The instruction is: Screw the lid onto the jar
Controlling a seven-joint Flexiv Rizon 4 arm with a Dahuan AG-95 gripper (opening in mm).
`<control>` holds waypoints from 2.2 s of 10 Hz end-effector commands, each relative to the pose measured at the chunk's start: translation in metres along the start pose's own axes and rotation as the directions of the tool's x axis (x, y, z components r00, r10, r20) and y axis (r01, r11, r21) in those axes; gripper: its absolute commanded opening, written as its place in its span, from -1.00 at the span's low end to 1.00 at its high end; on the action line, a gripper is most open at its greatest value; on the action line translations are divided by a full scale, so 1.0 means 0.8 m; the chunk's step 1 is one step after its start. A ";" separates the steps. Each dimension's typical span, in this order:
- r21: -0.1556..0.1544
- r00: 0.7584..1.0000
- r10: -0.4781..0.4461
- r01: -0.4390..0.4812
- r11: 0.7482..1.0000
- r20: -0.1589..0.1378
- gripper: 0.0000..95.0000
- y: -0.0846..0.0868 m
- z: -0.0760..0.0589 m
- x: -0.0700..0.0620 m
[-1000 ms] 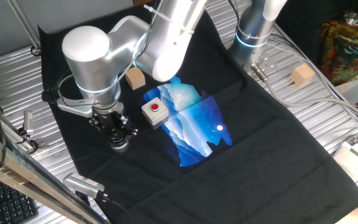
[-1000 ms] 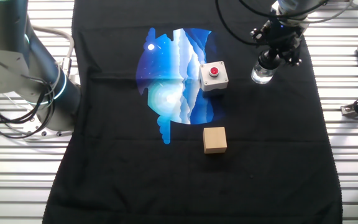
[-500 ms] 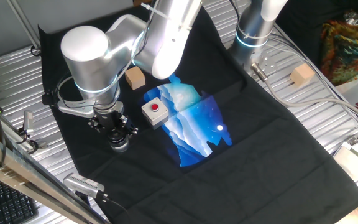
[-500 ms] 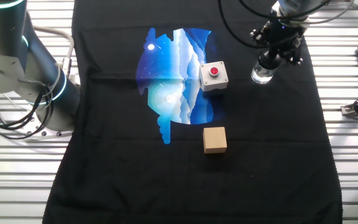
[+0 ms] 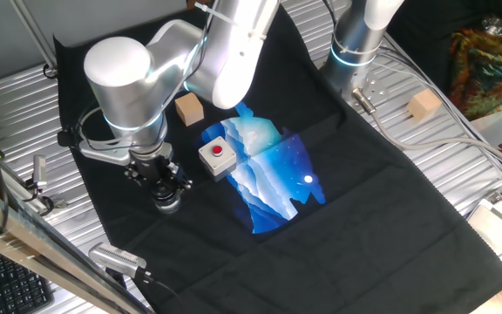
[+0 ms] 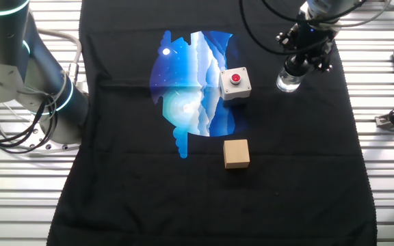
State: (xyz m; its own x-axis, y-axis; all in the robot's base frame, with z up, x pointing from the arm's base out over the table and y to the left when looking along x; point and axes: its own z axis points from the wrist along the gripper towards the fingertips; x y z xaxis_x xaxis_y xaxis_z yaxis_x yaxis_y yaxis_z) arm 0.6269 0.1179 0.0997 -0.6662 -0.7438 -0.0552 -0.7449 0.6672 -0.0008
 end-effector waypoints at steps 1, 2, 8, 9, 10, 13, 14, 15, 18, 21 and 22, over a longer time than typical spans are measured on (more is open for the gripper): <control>0.000 1.000 0.002 -0.002 1.000 0.001 0.60 0.000 0.000 0.001; -0.001 1.000 0.004 -0.004 1.000 0.002 0.60 0.000 0.000 0.001; 0.002 1.000 0.029 -0.029 1.000 -0.003 0.60 0.000 0.000 0.001; 0.001 1.000 0.028 -0.028 1.000 -0.003 0.60 0.000 0.000 0.001; 0.002 1.000 0.029 -0.029 1.000 -0.003 0.60 0.000 0.000 0.001; 0.001 1.000 0.030 -0.030 1.000 -0.004 0.60 -0.001 0.001 0.001; -0.001 1.000 0.029 -0.029 1.000 -0.004 0.60 -0.001 0.001 0.001; -0.002 1.000 0.028 -0.028 1.000 -0.004 0.60 -0.001 0.001 0.001; -0.005 1.000 0.030 -0.030 1.000 -0.001 0.60 -0.001 0.002 0.001; -0.007 0.999 0.037 -0.037 0.999 0.000 0.60 -0.001 0.002 0.001; -0.007 0.999 0.037 -0.037 0.999 -0.001 0.60 -0.001 0.002 0.000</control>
State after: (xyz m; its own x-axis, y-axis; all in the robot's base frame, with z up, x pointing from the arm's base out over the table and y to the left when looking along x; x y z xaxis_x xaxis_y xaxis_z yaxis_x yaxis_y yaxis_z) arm 0.6273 0.1172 0.0982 -0.6944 -0.7174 -0.0555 -0.7188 0.6951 0.0089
